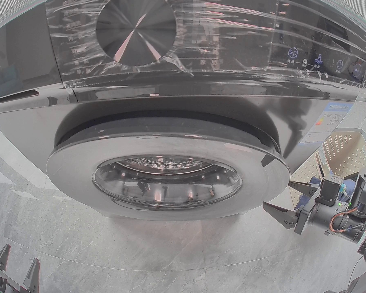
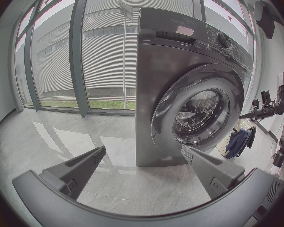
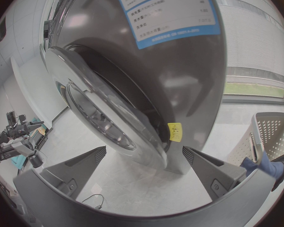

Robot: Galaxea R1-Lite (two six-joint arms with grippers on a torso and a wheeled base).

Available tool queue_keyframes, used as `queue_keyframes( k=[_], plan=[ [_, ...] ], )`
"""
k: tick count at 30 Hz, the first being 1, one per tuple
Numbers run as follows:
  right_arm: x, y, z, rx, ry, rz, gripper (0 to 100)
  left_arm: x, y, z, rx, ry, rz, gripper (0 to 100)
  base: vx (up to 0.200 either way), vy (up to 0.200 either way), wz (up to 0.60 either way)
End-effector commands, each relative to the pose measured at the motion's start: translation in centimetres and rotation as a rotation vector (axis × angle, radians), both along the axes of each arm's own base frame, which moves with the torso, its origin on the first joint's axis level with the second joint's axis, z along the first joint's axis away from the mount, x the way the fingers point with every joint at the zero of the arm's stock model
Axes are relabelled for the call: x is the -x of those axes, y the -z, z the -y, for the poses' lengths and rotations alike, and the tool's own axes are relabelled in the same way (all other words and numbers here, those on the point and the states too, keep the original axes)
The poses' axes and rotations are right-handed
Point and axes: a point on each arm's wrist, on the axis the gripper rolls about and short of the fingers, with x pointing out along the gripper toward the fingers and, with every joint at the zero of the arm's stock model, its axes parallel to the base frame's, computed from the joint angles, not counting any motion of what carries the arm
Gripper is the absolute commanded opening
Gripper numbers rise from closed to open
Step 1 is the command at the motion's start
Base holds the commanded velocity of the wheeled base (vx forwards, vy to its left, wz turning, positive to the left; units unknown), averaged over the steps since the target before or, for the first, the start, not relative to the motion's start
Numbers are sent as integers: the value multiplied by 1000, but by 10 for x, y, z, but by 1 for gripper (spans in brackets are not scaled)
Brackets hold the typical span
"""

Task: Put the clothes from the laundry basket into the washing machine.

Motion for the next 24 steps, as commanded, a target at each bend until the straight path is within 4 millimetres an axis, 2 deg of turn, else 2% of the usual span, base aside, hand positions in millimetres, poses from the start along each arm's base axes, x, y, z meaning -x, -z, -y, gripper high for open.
queue_keyframes(
  k=[1, 9, 18, 24],
  plan=[
    [-3, 2, -7, -10, -42, -9, 100, 0, 5, 0, 0, -1, -3, 100, 0, 0, 0],
    [-2, 7, -11, -15, -85, -6, 100, 0, 5, 0, 1, -1, -3, 100, 0, 0, 0],
    [15, 22, -3, 22, -137, -55, 100, 0, 5, 0, 0, -1, -3, 100, 0, 0, 0],
    [5, 16, -3, 6, -100, -35, 100, 0, 5, 0, 0, -1, -1, 100, 0, 0, 0]
  ],
)
